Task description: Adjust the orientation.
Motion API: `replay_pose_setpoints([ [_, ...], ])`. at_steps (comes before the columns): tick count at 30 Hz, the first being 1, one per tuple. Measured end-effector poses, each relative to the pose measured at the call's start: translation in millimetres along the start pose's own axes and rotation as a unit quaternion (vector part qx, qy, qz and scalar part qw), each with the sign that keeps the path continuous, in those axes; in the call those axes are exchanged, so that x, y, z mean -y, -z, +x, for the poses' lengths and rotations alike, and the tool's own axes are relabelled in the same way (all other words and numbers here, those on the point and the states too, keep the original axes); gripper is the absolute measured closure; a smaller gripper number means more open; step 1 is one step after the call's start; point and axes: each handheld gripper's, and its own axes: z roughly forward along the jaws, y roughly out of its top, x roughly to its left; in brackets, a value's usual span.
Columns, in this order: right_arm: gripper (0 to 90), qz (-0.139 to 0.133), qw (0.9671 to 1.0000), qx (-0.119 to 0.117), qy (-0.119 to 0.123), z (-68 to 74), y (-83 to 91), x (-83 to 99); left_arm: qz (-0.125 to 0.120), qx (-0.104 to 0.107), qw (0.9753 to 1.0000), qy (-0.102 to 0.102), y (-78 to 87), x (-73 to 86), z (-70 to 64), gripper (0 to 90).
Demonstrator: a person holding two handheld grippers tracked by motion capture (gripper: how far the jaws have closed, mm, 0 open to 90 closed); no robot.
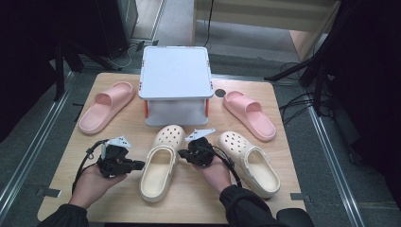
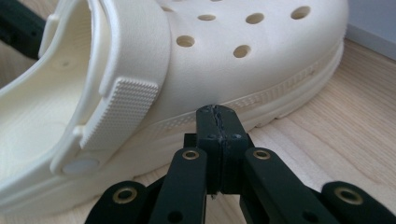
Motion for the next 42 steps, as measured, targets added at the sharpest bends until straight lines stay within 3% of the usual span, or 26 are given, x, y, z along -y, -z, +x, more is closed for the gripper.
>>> replay_pose_setpoints([
  [5,90.0,-0.001,0.9999,0.013,0.003,-0.2,-2.3,-3.1,0.001,-0.001,1.0,-0.003,-2.0,-0.5,-5.3,89.3],
  [9,90.0,-0.004,0.9998,0.02,0.003,-1.5,-3.9,-5.1,0.005,0.018,0.9998,0.001,-5.8,-1.7,-8.2,89.3],
  [12,90.0,-0.007,0.9998,0.019,-0.003,-4.7,-4.2,-5.4,0.008,0.016,0.9998,-0.004,-7.9,-2.9,-10.1,89.0],
  [18,87.5,-0.014,0.9997,0.02,0.0,-6.4,-2.1,-5.1,-0.005,0.008,0.9999,0.008,-0.7,-2.9,-2.8,81.7],
  [23,79.6,-0.03,0.9993,0.015,0.013,-8.0,9.6,-8.0,-0.034,0.001,0.9992,0.022,11.7,-3.6,2.9,67.2],
  [26,74.3,-0.031,0.9995,0.003,0.009,-9.7,17.0,-7.1,-0.036,0.001,0.999,0.027,14.6,-5.6,4.9,55.6],
  [29,70.4,-0.027,0.9996,-0.007,0.006,-9.7,23.6,-5.1,-0.039,0.003,0.999,0.022,17.3,-7.8,5.8,50.0],
  [31,70.3,-0.026,0.9995,-0.006,0.016,-7.3,29.1,-3.4,-0.043,0.005,0.9988,0.023,20.0,-9.3,6.9,48.4],
  [39,66.9,-0.026,0.9992,-0.026,0.012,0.9,57.2,5.8,-0.041,0.014,0.9988,0.021,22.6,-14.7,12.8,43.8],
  [42,66.8,-0.028,0.9993,-0.023,0.011,1.8,68.2,10.0,-0.043,0.012,0.9988,0.018,21.8,-17.3,14.2,42.7],
])
